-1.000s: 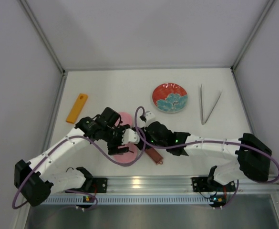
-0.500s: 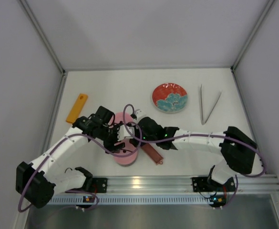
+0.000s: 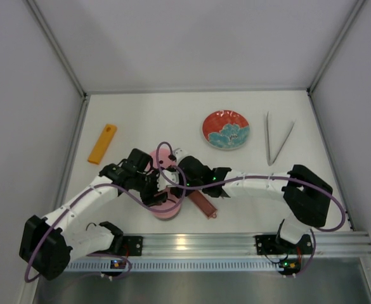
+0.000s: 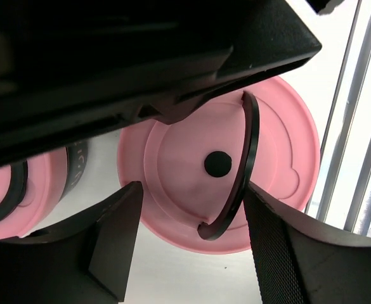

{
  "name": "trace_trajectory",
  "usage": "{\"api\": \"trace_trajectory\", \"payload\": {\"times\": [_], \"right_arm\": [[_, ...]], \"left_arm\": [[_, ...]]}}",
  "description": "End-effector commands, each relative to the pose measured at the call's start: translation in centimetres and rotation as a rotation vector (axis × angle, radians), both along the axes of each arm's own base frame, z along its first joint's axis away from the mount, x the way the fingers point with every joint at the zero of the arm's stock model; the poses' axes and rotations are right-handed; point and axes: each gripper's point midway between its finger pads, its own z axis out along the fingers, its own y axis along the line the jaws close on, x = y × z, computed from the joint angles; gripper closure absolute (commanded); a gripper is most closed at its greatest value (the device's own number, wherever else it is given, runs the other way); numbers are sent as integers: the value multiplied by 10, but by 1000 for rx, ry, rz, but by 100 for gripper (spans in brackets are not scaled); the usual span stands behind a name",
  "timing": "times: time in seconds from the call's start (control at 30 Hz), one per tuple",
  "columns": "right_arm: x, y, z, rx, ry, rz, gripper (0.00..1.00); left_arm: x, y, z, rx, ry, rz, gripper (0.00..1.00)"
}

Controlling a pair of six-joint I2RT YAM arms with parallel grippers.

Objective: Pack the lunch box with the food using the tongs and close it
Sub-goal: Close the box lid on the packing box.

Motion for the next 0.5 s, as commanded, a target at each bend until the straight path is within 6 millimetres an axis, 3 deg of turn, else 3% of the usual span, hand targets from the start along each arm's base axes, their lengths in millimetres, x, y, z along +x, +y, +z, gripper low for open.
{"api": "trace_trajectory", "payload": {"times": [0.0, 0.13, 0.27, 0.33, 0.43, 0.47], "right_arm": [[9, -4, 28, -68, -78, 20, 60], [21, 0, 71, -21, -152, 9, 52], [23, -6, 86, 12, -165, -23, 51], [20, -7, 85, 25, -149, -29, 52], [10, -9, 63, 27, -85, -26, 55], [5, -9, 44, 16, -56, -16, 57]], "left_arm": [[0, 4, 0, 11, -1, 19, 31], [2, 5, 9, 18, -20, 16, 30], [3, 8, 8, 27, -25, 21, 30], [3, 9, 6, 26, -25, 24, 30], [3, 9, 2, 30, -26, 23, 30], [4, 9, 1, 29, -30, 24, 30]]}}
